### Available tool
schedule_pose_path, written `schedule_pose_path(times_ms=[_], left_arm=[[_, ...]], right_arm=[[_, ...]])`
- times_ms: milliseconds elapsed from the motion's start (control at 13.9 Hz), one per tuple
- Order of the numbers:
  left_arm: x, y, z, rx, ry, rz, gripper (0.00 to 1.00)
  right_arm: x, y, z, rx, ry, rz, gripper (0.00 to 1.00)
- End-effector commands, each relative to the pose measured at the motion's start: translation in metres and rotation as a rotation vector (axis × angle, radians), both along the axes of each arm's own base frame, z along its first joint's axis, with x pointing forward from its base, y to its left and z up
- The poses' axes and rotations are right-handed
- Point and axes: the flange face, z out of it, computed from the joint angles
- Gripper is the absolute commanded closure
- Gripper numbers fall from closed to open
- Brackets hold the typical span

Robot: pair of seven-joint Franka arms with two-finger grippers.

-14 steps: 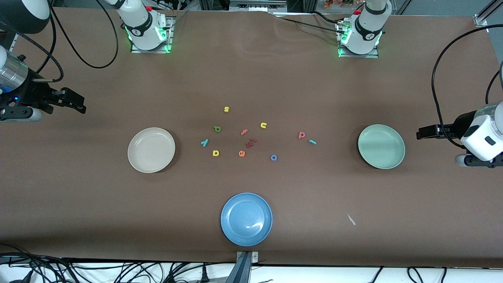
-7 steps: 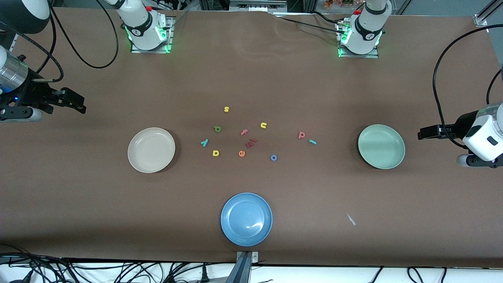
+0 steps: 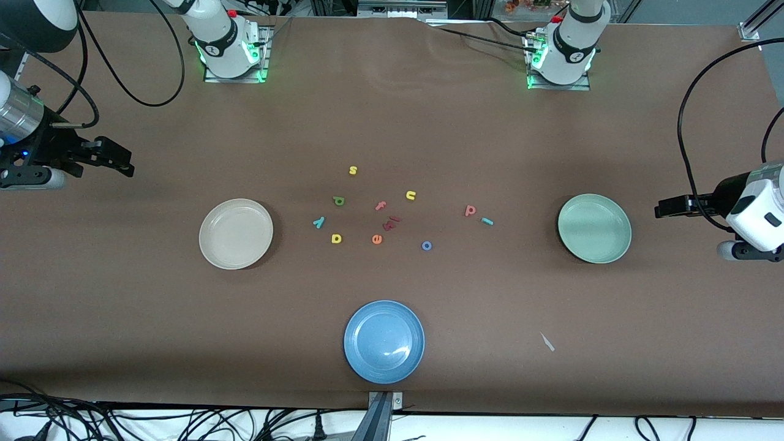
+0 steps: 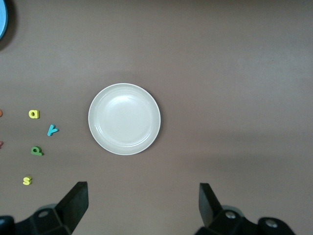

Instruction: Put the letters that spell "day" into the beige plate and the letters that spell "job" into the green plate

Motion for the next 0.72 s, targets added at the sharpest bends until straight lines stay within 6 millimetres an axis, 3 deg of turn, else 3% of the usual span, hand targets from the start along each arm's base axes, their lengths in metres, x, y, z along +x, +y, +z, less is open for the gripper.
schedule_pose_path(times_ms=[0, 645], left_arm=[[-0.003, 0.012, 0.008, 0.02, 0.004, 0.013, 0.0], [-0.003, 0.014, -0.005, 0.017, 0.028, -0.006, 0.0]], right_arm=[[0.001, 0.0, 0.003, -0.01, 0.001, -0.001, 0.0], [0.001, 0.001, 0.002, -0.01, 0.004, 0.001, 0.0]])
